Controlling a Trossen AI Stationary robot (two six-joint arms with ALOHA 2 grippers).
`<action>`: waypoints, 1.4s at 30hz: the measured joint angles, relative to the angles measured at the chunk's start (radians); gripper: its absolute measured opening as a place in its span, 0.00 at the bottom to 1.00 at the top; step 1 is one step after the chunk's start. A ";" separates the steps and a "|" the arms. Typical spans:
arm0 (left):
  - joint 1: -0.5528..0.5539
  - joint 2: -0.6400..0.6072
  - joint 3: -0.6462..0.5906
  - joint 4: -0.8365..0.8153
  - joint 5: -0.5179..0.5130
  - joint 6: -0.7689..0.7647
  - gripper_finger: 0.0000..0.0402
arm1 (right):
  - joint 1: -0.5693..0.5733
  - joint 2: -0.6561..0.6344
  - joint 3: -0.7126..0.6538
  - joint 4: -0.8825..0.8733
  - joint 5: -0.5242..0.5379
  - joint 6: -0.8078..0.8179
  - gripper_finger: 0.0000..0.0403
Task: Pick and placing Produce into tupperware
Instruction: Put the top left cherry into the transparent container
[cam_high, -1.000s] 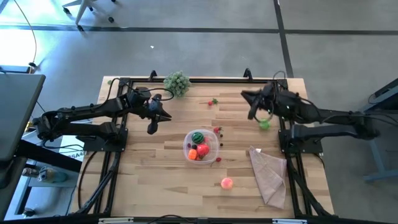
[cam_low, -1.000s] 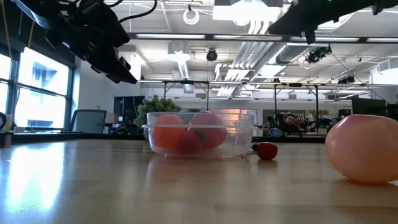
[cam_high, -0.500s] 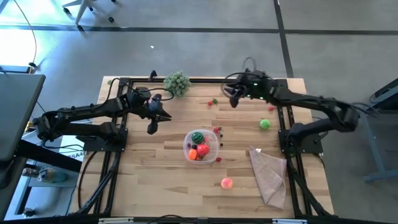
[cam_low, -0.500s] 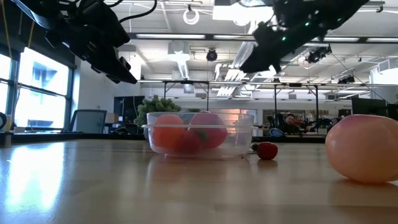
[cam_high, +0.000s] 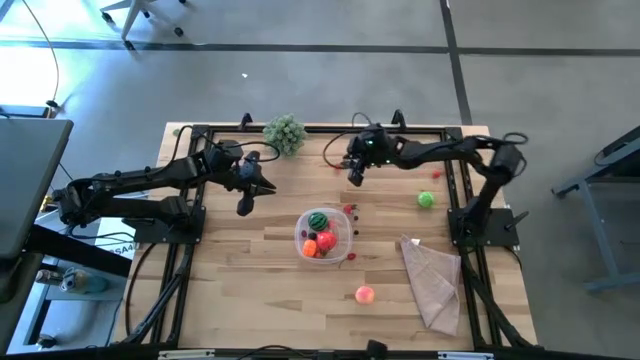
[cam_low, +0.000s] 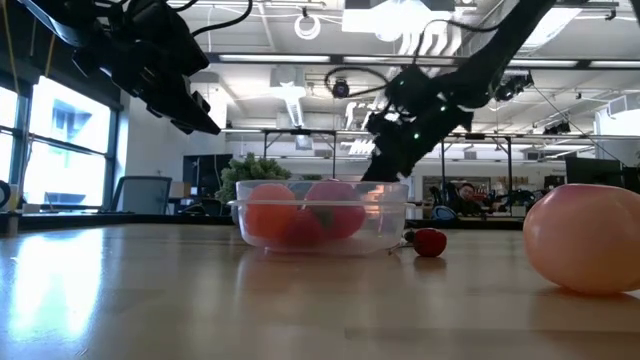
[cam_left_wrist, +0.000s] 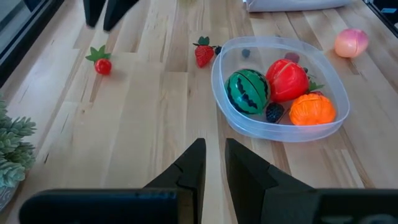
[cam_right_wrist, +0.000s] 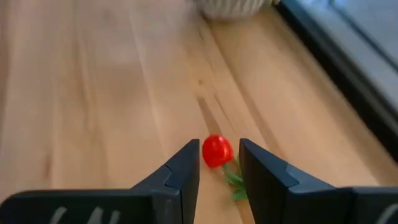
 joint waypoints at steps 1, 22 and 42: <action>0.000 0.000 0.000 0.000 0.000 0.000 0.13 | 0.003 0.027 0.025 -0.025 0.001 -0.003 0.26; 0.000 0.000 0.000 0.000 0.000 0.000 0.13 | 0.011 0.231 0.310 -0.376 0.007 -0.082 0.32; 0.000 0.000 0.000 0.000 0.000 0.000 0.13 | 0.042 0.280 0.310 -0.324 0.043 -0.093 0.44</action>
